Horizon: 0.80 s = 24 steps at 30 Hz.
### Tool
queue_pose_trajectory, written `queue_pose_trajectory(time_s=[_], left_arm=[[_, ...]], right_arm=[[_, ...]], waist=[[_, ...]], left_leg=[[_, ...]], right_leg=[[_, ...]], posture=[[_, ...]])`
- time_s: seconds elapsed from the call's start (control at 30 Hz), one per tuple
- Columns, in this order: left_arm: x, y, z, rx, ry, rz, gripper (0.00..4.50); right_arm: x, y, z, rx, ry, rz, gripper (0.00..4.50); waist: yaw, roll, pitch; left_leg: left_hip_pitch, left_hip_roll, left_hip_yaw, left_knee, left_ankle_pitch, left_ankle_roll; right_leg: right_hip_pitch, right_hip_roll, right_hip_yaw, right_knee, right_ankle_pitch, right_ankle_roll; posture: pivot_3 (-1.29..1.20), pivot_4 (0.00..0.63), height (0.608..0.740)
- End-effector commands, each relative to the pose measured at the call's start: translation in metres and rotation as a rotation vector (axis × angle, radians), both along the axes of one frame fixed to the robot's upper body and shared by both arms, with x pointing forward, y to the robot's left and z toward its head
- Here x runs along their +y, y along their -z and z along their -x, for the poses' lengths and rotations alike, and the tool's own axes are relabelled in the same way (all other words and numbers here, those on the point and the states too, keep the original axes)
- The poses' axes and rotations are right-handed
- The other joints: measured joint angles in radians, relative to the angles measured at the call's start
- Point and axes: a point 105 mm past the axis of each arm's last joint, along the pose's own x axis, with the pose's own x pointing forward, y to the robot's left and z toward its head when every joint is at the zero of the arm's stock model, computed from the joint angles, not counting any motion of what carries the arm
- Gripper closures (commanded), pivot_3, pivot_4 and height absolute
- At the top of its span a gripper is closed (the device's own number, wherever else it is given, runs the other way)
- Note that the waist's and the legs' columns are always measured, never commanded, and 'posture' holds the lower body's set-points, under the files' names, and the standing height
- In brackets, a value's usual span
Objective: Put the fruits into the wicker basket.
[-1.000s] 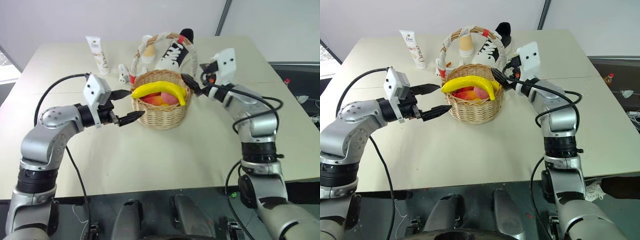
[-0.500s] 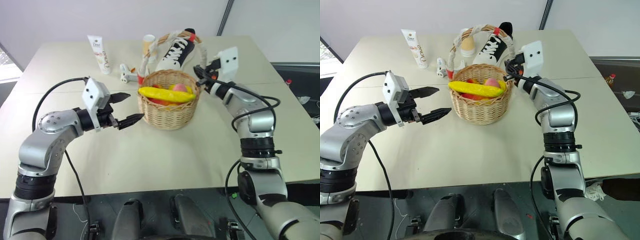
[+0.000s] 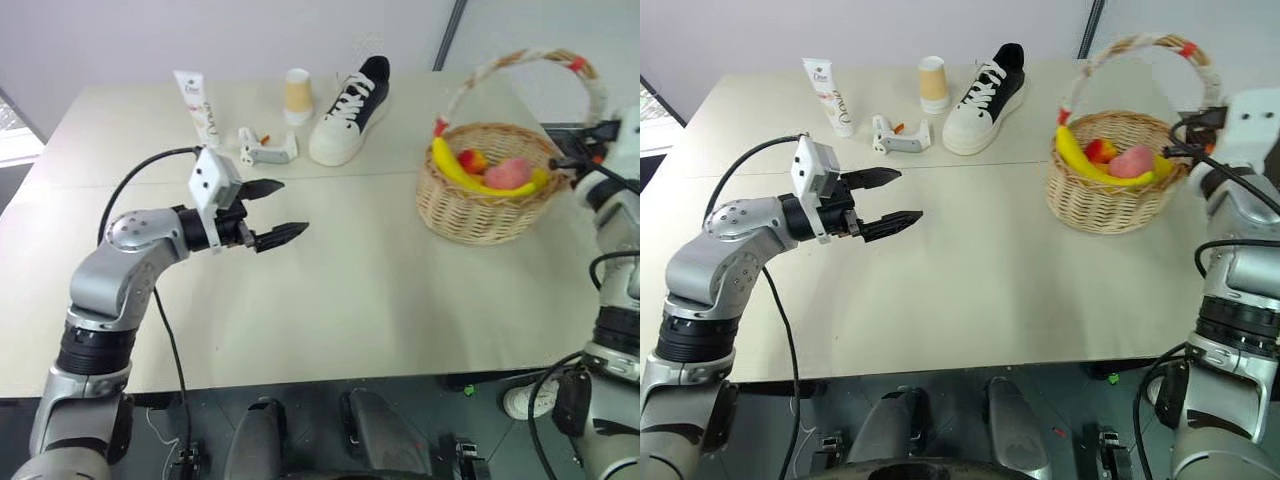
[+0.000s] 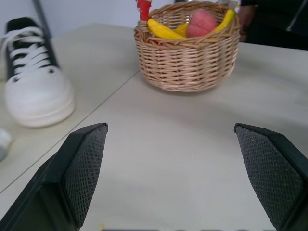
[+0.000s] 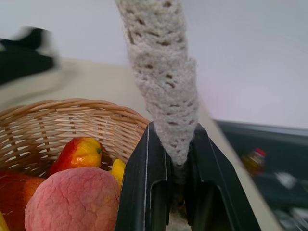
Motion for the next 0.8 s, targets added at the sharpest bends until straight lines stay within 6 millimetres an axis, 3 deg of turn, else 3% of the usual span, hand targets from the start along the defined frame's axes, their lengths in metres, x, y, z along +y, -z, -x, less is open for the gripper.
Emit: queue_pose_trajectory(time_s=[0.03,0.13,0.23,0.37,0.53,0.63,0.8], left_arm=[[-0.003,-0.01,-0.001,-0.054,0.016,-0.003,0.0],[-0.003,-0.008,-0.003,-0.049,0.019,-0.003,0.0],[-0.001,-0.005,-0.003,-0.036,0.016,-0.006,0.0],[0.008,0.0,-0.005,-0.017,-0.02,-0.013,0.0],[0.034,0.017,-0.007,0.018,-0.136,-0.034,0.0],[0.058,0.038,-0.008,0.071,-0.248,-0.036,0.0],[0.08,0.06,-0.005,0.123,-0.363,-0.013,0.0]], right_arm=[[-0.007,-0.019,0.01,-0.08,0.025,0.023,4.47],[-0.006,-0.018,0.014,-0.083,0.025,0.02,3.28],[-0.008,-0.021,0.021,-0.092,0.042,0.045,1.77],[-0.017,-0.019,0.044,-0.077,0.046,0.117,1.77],[-0.008,0.008,0.074,-0.013,-0.116,0.135,1.77],[0.027,0.036,0.082,0.079,-0.342,0.143,1.77],[0.092,0.062,0.085,0.165,-0.664,0.136,1.77]], waist=[[-0.004,0.001,0.0],[-0.007,0.002,0.0],[-0.005,0.001,0.0],[0.009,0.001,0.0],[0.009,0.001,0.0],[0.0,0.001,0.0],[-0.012,0.001,0.0]], left_leg=[[0.001,0.0,0.001,0.0,0.0,0.0],[0.003,0.0,0.003,-0.001,0.0,0.0],[0.003,0.001,0.004,-0.001,0.0,0.0],[0.003,0.0,0.006,-0.001,0.0,0.0],[0.003,0.0,0.006,-0.001,-0.001,0.001],[0.005,0.001,0.007,-0.001,-0.001,0.001],[0.007,0.003,0.009,0.0,-0.001,0.001]], right_leg=[[0.0,0.0,0.001,0.001,0.0,0.0],[0.0,0.001,0.004,0.002,0.0,0.0],[0.0,0.001,0.005,0.002,0.0,0.0],[0.0,0.001,0.006,0.001,0.0,0.001],[0.001,0.0,0.007,0.0,-0.001,0.002],[0.002,0.001,0.008,0.0,-0.001,0.002],[0.003,0.002,0.009,0.0,-0.001,0.002]], posture=[[0.0,0.15,0.74],[0.0,0.15,0.74],[0.0,0.15,0.74],[0.0,0.15,0.74],[0.0,0.15,0.74],[0.0,0.15,0.74],[0.0,0.15,0.74]])
